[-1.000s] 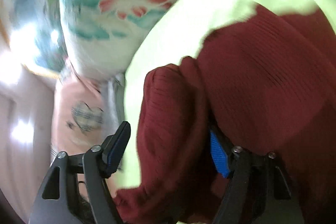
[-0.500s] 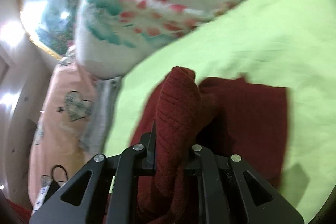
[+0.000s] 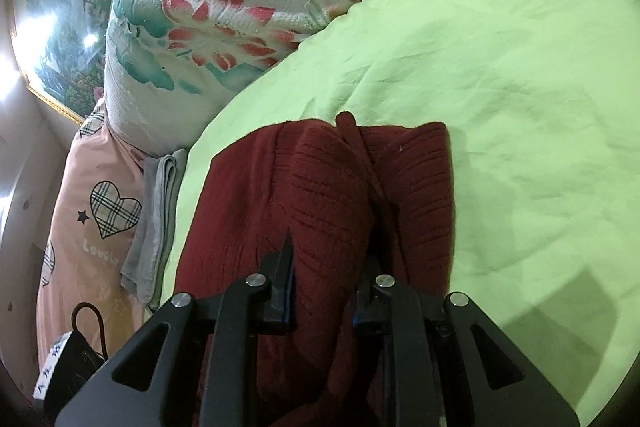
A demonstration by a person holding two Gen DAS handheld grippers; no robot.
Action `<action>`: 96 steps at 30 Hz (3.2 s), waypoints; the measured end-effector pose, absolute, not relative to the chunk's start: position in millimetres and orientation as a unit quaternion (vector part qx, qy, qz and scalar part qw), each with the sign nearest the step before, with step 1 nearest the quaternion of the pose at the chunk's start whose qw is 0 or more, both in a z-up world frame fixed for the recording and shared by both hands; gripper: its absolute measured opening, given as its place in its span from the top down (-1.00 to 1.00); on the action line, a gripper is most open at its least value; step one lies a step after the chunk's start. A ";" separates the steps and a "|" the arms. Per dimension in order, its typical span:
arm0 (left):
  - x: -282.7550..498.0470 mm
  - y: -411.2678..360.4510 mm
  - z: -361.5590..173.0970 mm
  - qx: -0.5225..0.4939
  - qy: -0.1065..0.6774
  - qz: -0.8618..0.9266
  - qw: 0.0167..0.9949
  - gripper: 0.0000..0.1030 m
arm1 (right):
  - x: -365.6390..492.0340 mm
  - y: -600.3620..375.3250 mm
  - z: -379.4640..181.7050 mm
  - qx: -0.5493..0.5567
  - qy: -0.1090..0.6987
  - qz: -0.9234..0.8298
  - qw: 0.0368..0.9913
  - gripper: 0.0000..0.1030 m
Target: Fold large clothes
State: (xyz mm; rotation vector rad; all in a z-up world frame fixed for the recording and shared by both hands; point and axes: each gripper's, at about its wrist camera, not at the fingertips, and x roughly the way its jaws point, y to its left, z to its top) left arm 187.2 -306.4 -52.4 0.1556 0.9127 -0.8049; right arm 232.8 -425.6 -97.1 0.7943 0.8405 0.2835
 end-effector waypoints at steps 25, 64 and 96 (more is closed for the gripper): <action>297.4 -152.5 -67.7 -0.193 0.518 -0.337 0.762 -0.68 | 192.4 -441.7 -100.1 0.392 0.406 0.090 0.820 -0.60; 222.0 -62.7 -16.0 -0.083 0.473 -0.297 0.826 -0.01 | 194.8 -267.2 -83.5 0.375 0.426 0.250 0.785 0.33; 147.4 48.9 -25.4 -0.129 0.461 -0.216 0.851 -0.52 | 179.3 -222.1 -74.1 0.322 0.435 0.195 0.818 -0.32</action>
